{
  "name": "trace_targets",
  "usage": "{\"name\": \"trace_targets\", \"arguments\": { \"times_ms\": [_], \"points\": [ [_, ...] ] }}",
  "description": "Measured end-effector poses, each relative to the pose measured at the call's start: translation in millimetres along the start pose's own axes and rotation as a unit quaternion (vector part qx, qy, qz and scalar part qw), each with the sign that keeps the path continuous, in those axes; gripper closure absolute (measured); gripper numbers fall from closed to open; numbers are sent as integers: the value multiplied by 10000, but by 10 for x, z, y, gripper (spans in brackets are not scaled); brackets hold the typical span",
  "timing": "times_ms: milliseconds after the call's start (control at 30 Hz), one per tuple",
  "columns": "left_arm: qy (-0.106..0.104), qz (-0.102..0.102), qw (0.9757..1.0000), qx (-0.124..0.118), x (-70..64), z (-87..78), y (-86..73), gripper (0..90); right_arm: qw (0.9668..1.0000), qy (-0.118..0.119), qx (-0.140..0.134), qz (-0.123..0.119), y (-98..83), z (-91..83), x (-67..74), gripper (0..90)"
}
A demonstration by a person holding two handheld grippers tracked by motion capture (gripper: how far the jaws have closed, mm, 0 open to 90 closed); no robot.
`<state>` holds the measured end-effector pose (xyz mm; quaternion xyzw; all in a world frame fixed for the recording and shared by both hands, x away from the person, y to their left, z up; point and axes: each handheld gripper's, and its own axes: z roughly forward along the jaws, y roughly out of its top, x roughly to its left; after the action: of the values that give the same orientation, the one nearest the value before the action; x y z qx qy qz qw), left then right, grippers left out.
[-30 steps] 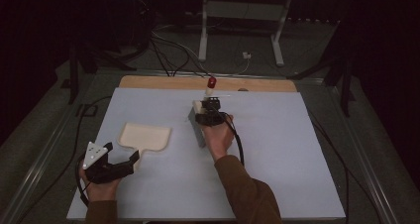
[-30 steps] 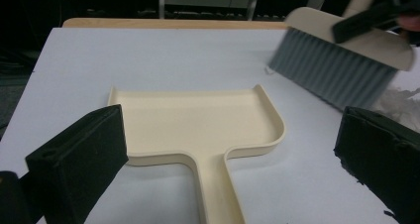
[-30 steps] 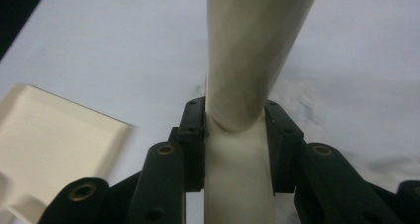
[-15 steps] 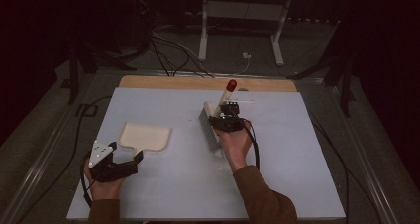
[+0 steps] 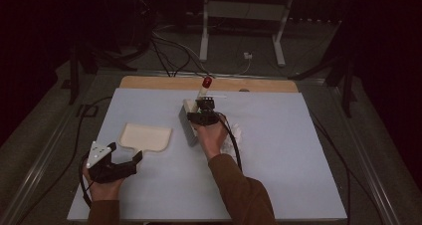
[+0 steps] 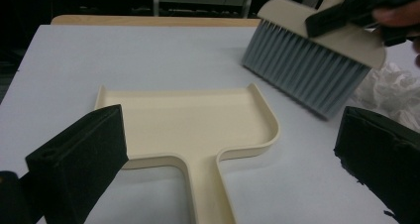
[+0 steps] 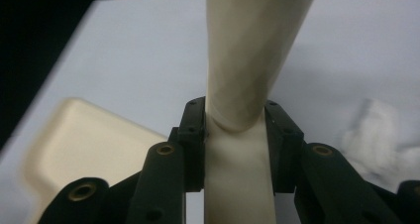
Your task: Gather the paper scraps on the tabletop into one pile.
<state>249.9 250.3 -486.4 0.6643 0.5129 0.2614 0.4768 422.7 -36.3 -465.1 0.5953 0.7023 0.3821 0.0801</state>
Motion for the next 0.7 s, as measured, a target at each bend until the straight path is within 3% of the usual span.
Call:
{"name": "trace_targets", "arguments": {
  "times_ms": [100, 333, 433, 567, 700],
  "points": [
    [-1, 5, 10000, 0, -2, -1, -1, 6, 9997, -210, 100, 118, 11, -38, -81, 672],
    [0, 39, 10000, 32, -28, 13, -2, 7, 9970, -757, 178, -36, 17, -386, -294, 672],
    [11, 59, 10000, 56, -37, 26, -4, 7, 9977, -661, 170, 23, -32, -553, -394, 673],
    [4, 63, 10000, 64, -54, 27, -5, 7, 9997, -229, 0, 70, -38, -775, -461, 673],
    [6, 44, 10000, 55, -42, 22, -6, 7, 9996, 143, -187, 145, 38, -940, -502, 672]
  ]
}}
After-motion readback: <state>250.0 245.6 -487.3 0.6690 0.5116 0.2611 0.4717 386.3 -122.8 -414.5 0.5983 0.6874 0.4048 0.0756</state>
